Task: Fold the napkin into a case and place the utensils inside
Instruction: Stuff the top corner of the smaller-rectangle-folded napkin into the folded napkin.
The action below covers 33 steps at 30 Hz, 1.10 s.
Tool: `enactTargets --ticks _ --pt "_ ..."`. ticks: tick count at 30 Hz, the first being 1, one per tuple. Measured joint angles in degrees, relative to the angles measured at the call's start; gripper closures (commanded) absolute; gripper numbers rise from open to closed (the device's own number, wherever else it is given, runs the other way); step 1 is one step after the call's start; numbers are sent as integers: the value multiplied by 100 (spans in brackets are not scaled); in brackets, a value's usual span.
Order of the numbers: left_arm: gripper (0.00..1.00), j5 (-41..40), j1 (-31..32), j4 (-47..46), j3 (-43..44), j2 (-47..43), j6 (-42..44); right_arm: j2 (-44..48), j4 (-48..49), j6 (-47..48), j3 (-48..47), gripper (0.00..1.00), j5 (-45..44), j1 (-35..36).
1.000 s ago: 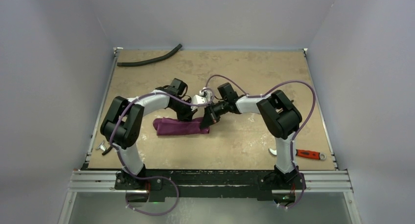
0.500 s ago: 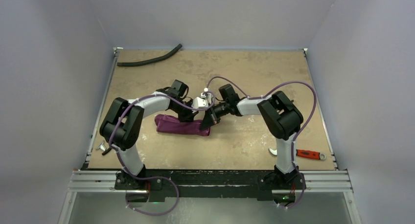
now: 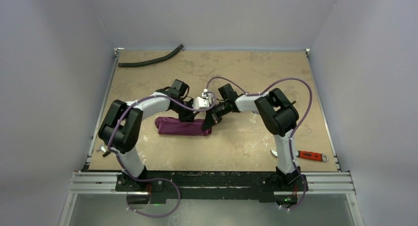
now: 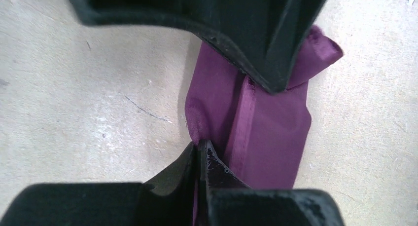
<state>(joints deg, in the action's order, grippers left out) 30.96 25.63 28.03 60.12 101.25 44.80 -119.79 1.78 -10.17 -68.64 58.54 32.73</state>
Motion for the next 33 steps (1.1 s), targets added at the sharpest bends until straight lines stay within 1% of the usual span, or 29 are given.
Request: enactTargets --ticks 2,4,8,9,17,19,21,25,31,33 --pt "100 -9 17 31 44 -66 0 -170 -68 42 20 100 -50 -20" --pt "100 -4 26 85 160 -105 -4 -297 -142 39 20 100 122 -57" --pt "87 109 46 219 476 -122 -24 -374 -160 90 -13 100 262 -94" --pt "86 118 57 258 544 -122 -31 -382 -170 109 -24 100 273 -94" --pt "82 319 -214 492 1064 -380 -39 -407 -286 190 -31 100 378 -101" --pt "83 396 -282 632 1121 -420 42 -428 -289 188 -35 100 420 -109" --pt "86 479 -302 844 1126 -420 188 -444 -286 186 -35 100 457 -120" --pt "89 612 -299 1440 1071 -415 772 -461 -238 164 -33 100 535 -129" --pt "93 608 -299 1803 354 -424 1414 -472 -138 98 11 100 581 -142" --pt "96 599 -299 1808 164 -455 1484 -472 -109 66 44 100 614 -153"
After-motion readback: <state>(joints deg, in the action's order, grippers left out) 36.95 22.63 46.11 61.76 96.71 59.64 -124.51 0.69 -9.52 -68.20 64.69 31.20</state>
